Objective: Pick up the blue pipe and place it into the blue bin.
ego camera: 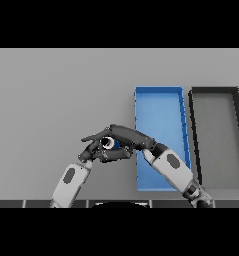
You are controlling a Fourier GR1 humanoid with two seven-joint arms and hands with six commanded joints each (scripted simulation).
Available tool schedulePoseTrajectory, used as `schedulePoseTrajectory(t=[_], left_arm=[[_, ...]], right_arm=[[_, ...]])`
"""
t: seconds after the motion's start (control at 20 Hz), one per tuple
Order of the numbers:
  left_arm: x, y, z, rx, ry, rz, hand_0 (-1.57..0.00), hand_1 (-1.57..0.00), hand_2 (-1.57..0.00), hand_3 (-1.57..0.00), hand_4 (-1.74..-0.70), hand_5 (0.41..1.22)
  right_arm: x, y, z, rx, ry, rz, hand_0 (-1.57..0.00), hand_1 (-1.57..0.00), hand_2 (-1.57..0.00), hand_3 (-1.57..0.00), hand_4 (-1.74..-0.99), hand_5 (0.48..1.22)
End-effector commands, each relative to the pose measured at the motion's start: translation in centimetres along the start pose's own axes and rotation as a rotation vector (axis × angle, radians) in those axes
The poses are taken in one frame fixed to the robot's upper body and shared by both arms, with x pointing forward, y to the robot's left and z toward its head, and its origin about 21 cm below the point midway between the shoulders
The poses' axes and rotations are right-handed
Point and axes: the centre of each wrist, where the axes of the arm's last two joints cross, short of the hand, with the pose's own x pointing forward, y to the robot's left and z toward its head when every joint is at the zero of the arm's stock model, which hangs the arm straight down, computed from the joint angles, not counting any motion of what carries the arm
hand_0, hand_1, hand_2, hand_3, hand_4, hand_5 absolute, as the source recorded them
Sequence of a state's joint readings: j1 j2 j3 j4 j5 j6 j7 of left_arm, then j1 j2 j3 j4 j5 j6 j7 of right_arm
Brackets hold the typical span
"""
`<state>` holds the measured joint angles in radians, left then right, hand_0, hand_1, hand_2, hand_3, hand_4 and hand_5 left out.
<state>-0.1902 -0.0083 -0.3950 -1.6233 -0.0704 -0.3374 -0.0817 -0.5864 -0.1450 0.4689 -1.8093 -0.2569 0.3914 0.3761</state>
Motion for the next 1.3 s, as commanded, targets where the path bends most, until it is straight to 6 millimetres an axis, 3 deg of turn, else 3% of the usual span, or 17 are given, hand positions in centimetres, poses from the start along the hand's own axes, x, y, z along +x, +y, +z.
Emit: schedulePoseTrajectory(t=[0.0,0.1,0.2,0.4,0.55,0.75,1.0,1.25], left_arm=[[0.0,-0.2,0.3,0.012,0.009,-0.023,-1.46,-1.34,-1.29,-1.17,-1.60,1.221],[-0.2,0.4,0.7,-0.049,0.029,-0.032,-0.94,-0.86,-0.83,-0.75,-1.37,1.221],[0.0,0.7,0.9,-0.087,0.049,-0.061,-0.60,-0.55,-0.53,-0.48,-1.21,1.221],[-0.1,0.5,1.1,-0.075,0.146,-0.084,-0.24,-0.22,-0.22,-0.19,-1.02,0.848],[-0.3,0.3,0.8,-0.061,0.185,-0.053,-0.12,-0.11,-0.11,-0.10,-0.97,0.647],[-0.5,0.2,1.1,-0.043,0.174,-0.069,-0.05,-0.05,-0.04,-0.04,-0.95,0.513],[-1.0,0.4,0.7,-0.046,0.243,-0.076,-0.02,-0.01,-0.01,-0.01,-0.91,0.470],[-0.6,0.5,1.0,-0.063,0.231,-0.072,0.00,0.00,0.00,0.00,-0.91,0.441]], right_arm=[[0.0,-0.1,0.1,-0.005,0.007,0.013,-1.56,-1.56,-1.56,-1.54,-1.733,1.196],[0.1,0.6,0.3,-0.003,0.020,0.011,-1.56,-1.56,-1.56,-1.55,-1.736,1.205],[0.4,0.4,0.2,-0.013,0.037,0.000,-1.56,-1.56,-1.56,-1.56,-1.738,1.211],[0.3,0.7,-0.2,-0.025,0.052,0.033,-1.57,-1.57,-1.57,-1.57,-1.740,1.217],[0.5,0.9,-0.3,-0.024,0.065,0.035,-1.57,-1.57,-1.57,-1.57,-1.740,1.219],[0.3,0.7,0.0,-0.036,0.035,-0.010,-1.57,-1.57,-1.57,-1.57,-1.741,1.220],[2.7,-0.7,0.0,-0.055,-0.032,-0.167,-1.57,-1.57,-1.57,-1.57,-1.741,1.221],[8.4,-4.9,-1.0,-0.050,-0.148,-0.185,-1.57,-1.57,-1.57,-1.57,-1.741,1.221]])
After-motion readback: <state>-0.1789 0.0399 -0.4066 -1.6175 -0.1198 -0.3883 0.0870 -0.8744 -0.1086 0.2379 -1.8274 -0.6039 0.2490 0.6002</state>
